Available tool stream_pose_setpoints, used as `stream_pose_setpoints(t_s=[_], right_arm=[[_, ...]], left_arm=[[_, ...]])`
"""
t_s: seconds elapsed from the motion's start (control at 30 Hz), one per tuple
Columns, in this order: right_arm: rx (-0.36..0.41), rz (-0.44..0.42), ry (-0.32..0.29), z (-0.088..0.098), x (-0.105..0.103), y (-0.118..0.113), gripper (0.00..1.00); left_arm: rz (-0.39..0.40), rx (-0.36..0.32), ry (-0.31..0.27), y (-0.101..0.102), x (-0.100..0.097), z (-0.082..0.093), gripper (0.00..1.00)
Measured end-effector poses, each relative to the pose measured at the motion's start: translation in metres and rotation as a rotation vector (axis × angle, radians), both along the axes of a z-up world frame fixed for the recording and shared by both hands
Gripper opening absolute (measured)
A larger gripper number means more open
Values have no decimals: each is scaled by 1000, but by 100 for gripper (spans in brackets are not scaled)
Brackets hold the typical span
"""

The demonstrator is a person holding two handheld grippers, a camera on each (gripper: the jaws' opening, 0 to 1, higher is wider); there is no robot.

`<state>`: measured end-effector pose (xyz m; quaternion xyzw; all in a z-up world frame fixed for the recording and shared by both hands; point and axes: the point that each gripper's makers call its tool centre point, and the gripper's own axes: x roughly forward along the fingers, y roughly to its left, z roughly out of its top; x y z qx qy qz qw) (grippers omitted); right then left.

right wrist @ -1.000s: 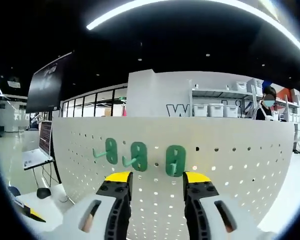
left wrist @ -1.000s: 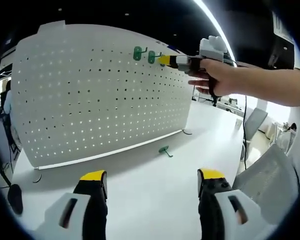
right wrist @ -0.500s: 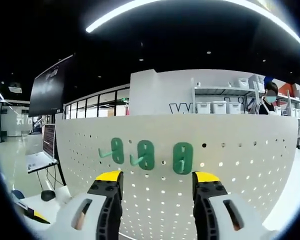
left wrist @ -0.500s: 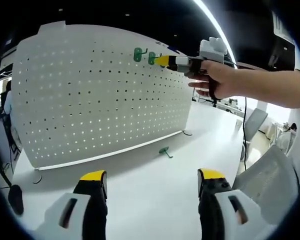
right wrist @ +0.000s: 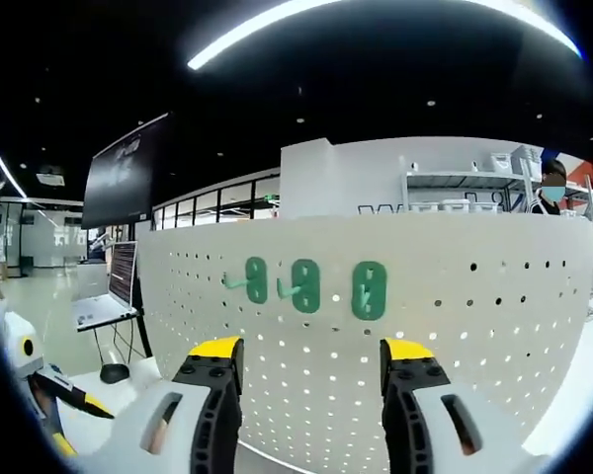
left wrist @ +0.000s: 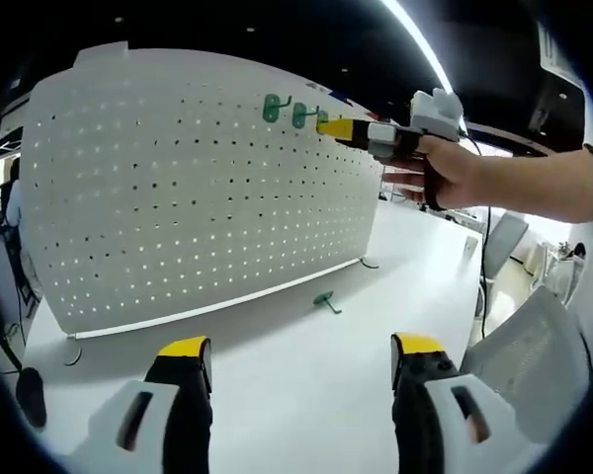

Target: Insert the hook assembly into the mounting plate slot until the hook locks in place.

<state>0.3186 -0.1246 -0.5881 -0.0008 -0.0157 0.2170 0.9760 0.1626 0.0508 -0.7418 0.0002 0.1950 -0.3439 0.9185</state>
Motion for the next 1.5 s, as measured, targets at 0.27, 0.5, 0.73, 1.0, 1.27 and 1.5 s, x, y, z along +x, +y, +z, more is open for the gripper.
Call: stream_pose_setpoints(t_s=[0.27,0.5,0.73,1.0,1.27,1.5], right_arm=[[12,9,4,-7,-7,-2,54],[1,31,20,-16,-20,-5,53],[-6,44,51,-34,-39,-13,53],[-25,55,110,-64,-62,-19,54],[-41,60,158,-87,-79,-26,55],[-52,54,196,-104,-91,-36,55]], left_arm=[[-2,-4,0,-1,1,0,76],[-2,-4,3,0,0,-1,76],[-10,-1,10,-2,-1,-4,76],[-12,-4,15,-2,-1,-5,76],[-16,-1,25,-3,-2,-9,76],[-16,-4,35,-3,-4,-13,76]])
